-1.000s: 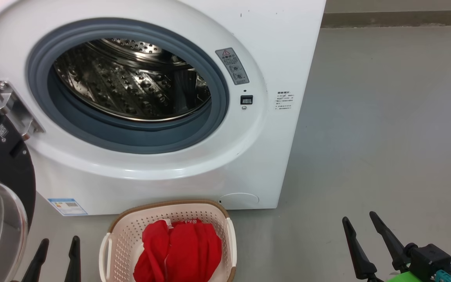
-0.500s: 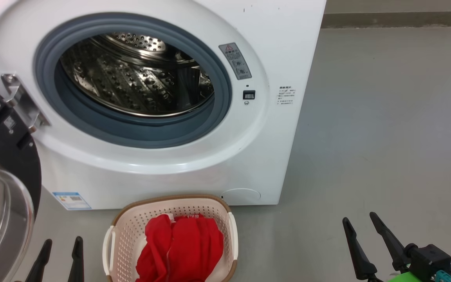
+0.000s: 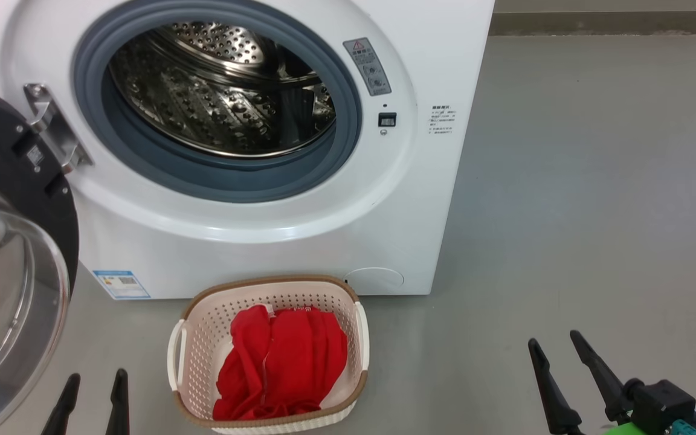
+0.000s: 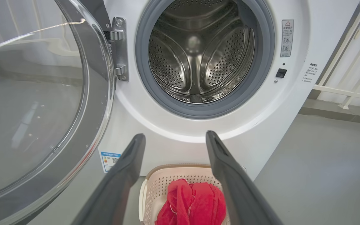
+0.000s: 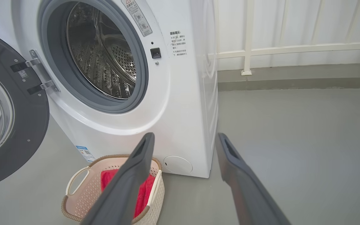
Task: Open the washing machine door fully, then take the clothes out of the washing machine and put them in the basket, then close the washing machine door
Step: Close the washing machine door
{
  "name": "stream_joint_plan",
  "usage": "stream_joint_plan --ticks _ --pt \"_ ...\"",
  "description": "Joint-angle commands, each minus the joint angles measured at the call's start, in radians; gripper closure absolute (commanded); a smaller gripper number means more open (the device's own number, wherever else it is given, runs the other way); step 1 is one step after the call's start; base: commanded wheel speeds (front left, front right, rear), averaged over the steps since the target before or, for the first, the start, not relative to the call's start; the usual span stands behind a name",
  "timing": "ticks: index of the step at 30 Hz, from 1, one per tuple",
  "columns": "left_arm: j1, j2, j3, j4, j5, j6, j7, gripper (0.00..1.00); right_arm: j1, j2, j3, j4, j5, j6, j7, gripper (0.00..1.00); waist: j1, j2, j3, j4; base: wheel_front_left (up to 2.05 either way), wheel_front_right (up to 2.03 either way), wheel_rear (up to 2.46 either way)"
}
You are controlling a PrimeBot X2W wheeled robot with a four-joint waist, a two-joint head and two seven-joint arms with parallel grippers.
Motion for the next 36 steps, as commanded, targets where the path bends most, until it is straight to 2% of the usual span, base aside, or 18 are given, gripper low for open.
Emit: stream_joint_plan --ticks 1,22,36 --pt "-0.009 0.020 0.037 -0.018 -0.006 -0.003 -0.009 0.00 0.008 -0.005 0.026 -0.021 0.016 0.002 -0.005 0.00 0.0000 0.0000 0.000 0.002 -0.49 0.49 0.00" --pt "-0.026 0.022 0.023 -0.008 -0.023 -0.003 -0.009 0.00 0.009 0.001 0.024 -0.023 0.012 0.002 -0.005 0.00 0.0000 0.0000 0.009 0.030 -0.03 0.03 0.00" --pt "-0.032 0.010 0.006 0.010 -0.056 -0.003 -0.009 0.00 0.000 0.003 0.046 -0.010 0.013 0.002 -0.005 0.00 0.0000 0.0000 0.011 0.140 0.00 0.00 0.00"
